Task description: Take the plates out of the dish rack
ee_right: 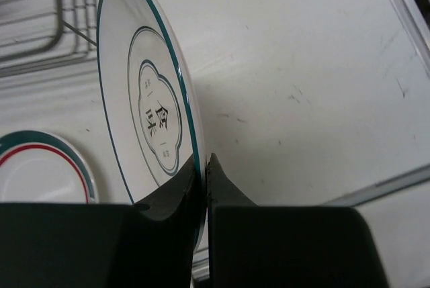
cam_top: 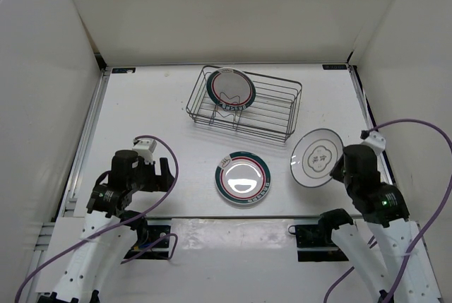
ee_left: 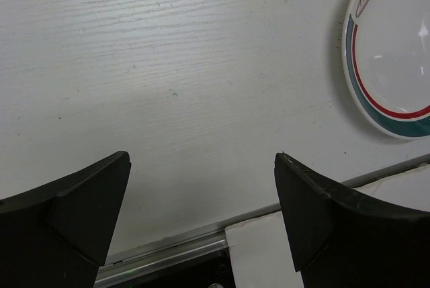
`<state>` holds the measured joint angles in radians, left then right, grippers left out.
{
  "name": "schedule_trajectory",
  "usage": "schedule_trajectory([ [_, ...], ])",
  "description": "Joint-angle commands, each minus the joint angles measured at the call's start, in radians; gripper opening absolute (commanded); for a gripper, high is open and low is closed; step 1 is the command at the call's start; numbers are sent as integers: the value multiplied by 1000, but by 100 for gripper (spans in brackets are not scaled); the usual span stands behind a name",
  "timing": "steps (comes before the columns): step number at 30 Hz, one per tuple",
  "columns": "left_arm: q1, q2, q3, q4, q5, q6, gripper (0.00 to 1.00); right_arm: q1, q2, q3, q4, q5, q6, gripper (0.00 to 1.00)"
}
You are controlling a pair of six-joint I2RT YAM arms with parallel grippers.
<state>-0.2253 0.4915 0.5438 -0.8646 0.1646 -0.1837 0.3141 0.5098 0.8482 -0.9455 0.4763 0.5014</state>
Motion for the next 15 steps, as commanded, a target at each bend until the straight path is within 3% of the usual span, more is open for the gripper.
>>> schedule_trajectory([
  [1, -6, -11, -1, 1, 1, 0, 100, -4, -53, -60, -111, 53, 137, 0],
  [6, -6, -14, -1, -7, -8, 0, 100, 0, -132, -107, -134, 15, 229, 0],
  [15, -6, -8, 1, -7, -19, -2, 100, -1, -59, -244, -176, -68, 433, 0],
])
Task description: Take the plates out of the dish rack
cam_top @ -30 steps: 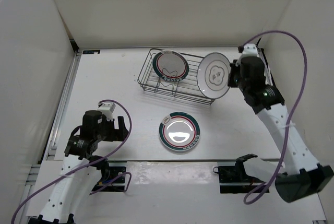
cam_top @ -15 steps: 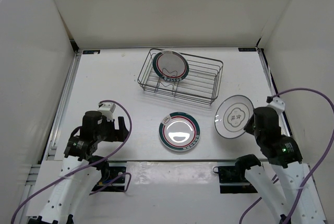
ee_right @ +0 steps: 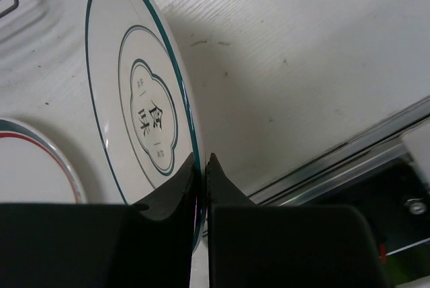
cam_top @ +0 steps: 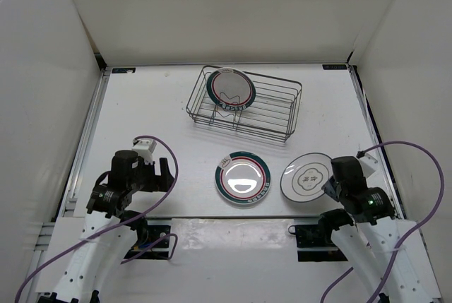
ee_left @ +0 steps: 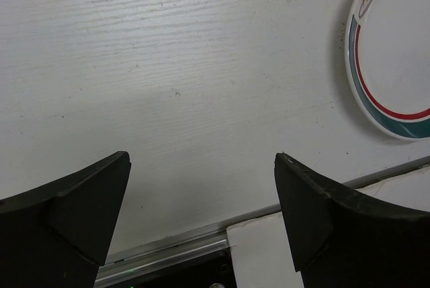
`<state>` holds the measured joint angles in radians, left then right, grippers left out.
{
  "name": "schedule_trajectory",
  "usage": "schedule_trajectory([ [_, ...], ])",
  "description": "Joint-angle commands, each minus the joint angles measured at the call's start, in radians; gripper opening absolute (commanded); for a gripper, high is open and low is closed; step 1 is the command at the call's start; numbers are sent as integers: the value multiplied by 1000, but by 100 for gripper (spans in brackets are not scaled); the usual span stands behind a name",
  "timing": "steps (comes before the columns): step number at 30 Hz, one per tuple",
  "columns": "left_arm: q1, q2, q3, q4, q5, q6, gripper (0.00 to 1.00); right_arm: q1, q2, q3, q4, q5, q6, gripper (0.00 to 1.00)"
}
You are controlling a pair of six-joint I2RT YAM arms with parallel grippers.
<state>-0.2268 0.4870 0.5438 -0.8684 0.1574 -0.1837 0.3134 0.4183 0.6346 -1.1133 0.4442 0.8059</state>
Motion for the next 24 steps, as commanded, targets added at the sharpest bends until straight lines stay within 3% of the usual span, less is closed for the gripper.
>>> schedule_trajectory([
  [1, -6, -4, 1, -6, -15, 0, 100, -3, 40, -36, -17, -38, 163, 0],
  [5, -5, 4, 1, -4, -15, -2, 100, 1, 37, -75, -83, -19, 242, 0],
  [15, -3, 12, 1, -4, -13, -2, 100, 0, -199, -188, -141, 4, 383, 6],
  [24, -5, 12, 2, -4, -15, -2, 100, 1, -170, -191, -157, 21, 406, 2],
])
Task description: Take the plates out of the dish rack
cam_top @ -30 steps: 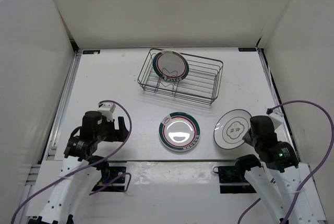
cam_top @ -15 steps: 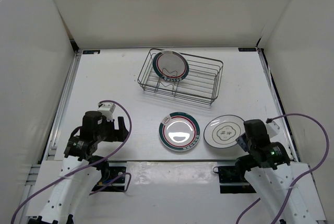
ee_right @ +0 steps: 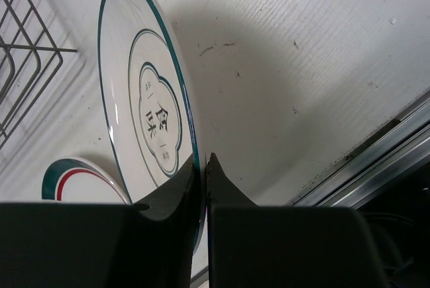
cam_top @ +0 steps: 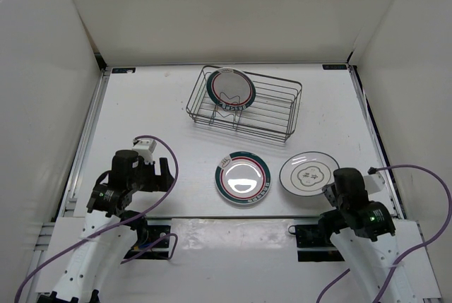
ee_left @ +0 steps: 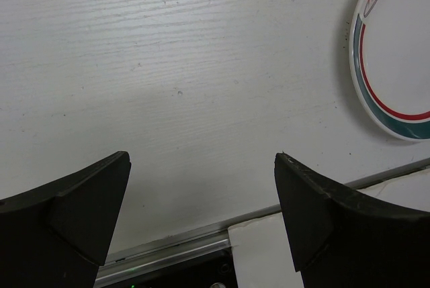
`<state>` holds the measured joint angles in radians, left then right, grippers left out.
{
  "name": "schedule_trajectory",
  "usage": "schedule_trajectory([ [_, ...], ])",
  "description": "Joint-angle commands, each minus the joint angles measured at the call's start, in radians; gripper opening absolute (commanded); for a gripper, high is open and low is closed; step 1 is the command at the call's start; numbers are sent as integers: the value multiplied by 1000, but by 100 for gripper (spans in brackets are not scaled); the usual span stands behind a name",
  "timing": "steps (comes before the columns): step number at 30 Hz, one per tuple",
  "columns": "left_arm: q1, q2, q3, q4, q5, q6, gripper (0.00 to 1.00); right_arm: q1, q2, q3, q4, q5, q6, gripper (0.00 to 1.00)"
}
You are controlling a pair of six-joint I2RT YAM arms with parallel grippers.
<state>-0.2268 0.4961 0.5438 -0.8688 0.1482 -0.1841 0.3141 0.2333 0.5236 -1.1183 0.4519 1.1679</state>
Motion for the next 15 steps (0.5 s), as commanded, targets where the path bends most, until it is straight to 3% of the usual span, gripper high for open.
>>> schedule_trajectory([
  [1, -3, 2, -1, -7, -4, 0, 100, 0, 20, -79, -150, 17, 47, 2],
  [10, -3, 4, 1, -7, -4, -2, 100, 0, 129, -88, -115, 28, 87, 0],
  [15, -3, 2, 1, -7, -2, -2, 100, 0, 317, -85, -66, 24, 99, 2],
])
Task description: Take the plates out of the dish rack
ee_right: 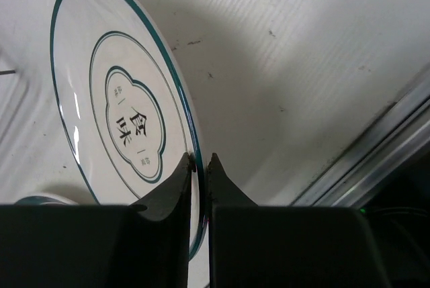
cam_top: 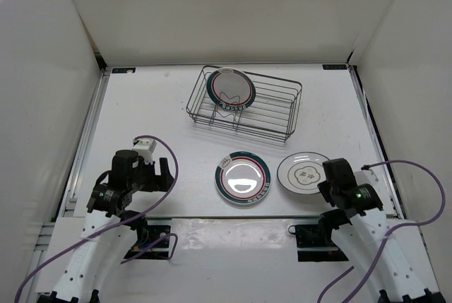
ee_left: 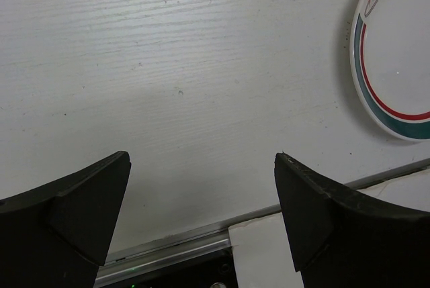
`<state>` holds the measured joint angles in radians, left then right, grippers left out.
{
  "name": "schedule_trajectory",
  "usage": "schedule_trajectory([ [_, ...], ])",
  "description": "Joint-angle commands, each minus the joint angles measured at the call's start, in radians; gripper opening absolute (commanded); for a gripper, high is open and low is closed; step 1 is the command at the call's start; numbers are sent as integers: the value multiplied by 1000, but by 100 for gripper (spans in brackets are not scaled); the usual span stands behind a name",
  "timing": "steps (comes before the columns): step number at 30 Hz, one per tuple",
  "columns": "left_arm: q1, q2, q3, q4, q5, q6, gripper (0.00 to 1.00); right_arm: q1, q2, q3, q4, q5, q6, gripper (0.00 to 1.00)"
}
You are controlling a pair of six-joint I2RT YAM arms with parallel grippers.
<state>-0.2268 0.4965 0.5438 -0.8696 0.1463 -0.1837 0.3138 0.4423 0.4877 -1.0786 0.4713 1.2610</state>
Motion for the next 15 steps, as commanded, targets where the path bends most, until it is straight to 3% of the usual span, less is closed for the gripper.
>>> schedule_trajectory([
  [1, -3, 1, -1, -6, -1, -2, 100, 1, 130, -46, -110, 1, 12, 1],
  [6, -6, -1, 2, -6, -8, 0, 100, 1, 303, -5, -104, -10, 2, 0],
  [15, -5, -9, -1, -11, -13, -2, 100, -2, 432, -34, -66, -78, -5, 0],
])
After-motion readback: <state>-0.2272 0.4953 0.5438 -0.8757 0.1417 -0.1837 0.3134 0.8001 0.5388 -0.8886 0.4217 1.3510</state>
